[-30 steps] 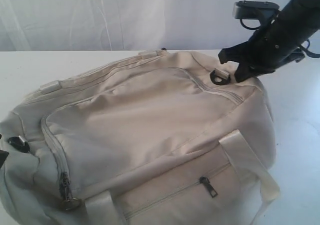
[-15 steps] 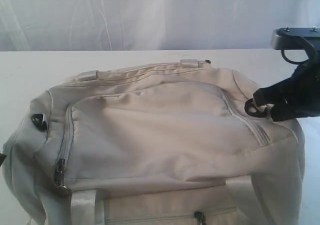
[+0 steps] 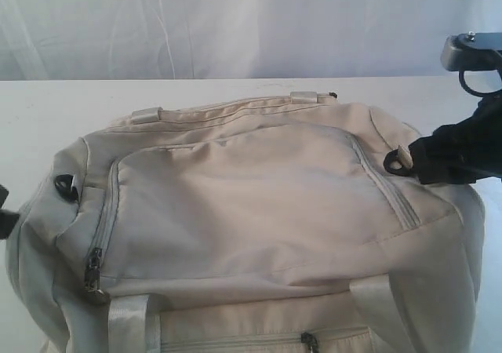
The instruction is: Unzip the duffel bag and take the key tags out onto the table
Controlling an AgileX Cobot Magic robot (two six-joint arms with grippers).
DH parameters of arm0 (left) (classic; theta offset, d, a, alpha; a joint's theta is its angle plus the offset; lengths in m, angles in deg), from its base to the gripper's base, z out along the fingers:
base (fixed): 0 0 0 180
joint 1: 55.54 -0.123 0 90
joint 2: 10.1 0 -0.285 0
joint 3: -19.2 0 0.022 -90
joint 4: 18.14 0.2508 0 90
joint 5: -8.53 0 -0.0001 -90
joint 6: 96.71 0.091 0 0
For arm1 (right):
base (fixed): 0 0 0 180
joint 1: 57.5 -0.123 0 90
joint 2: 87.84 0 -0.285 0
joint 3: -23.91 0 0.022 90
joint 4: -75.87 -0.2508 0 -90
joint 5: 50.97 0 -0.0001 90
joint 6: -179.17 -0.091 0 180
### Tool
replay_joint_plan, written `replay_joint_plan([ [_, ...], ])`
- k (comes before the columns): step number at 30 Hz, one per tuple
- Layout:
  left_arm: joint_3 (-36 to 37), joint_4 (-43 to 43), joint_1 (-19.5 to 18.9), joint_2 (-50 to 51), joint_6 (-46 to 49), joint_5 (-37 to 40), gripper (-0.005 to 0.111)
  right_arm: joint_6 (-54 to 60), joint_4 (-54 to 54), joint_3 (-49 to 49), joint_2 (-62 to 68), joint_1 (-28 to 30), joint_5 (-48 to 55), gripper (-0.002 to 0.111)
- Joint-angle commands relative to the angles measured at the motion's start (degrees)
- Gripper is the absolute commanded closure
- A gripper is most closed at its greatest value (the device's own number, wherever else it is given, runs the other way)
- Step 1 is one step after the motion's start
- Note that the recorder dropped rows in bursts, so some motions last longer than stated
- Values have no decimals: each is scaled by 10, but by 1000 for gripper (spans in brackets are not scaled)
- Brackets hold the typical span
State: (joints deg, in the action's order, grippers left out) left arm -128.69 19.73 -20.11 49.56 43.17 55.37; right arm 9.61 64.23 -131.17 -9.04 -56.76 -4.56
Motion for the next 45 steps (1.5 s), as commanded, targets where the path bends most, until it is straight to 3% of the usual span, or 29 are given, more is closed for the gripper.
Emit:
replay_joint_plan([
  [1,-88,-40,-46,58,62,12,45,31,-31,-1,-11,4,-5,47],
  [7,-214,-287,-149,213,318,13,45,32,-29,-10,-49,4,-1,47],
  [14,-253,-256,-199,341,281,10,43,30,-47,-10,-67,4,-6,48],
  [18,-253,-258,-208,388,281,-30,35,33,-66,-10,-67,4,-5,48],
  [23,-253,-258,-210,422,283,-83,35,33,-67,-10,-67,4,-5,48],
  [26,-253,-255,-210,428,283,-113,49,33,-68,-10,-67,4,-3,48],
  [29,-254,-253,-210,428,283,-140,86,33,-68,-10,-67,4,-3,48],
  [30,-259,-239,-210,428,297,-150,106,33,-68,-10,-67,4,-3,48],
  [37,-356,-184,-222,428,296,-96,106,33,-70,-10,-67,4,-5,48],
  [45,-357,-170,-222,424,281,-29,106,33,-70,-10,-67,4,-12,48],
])
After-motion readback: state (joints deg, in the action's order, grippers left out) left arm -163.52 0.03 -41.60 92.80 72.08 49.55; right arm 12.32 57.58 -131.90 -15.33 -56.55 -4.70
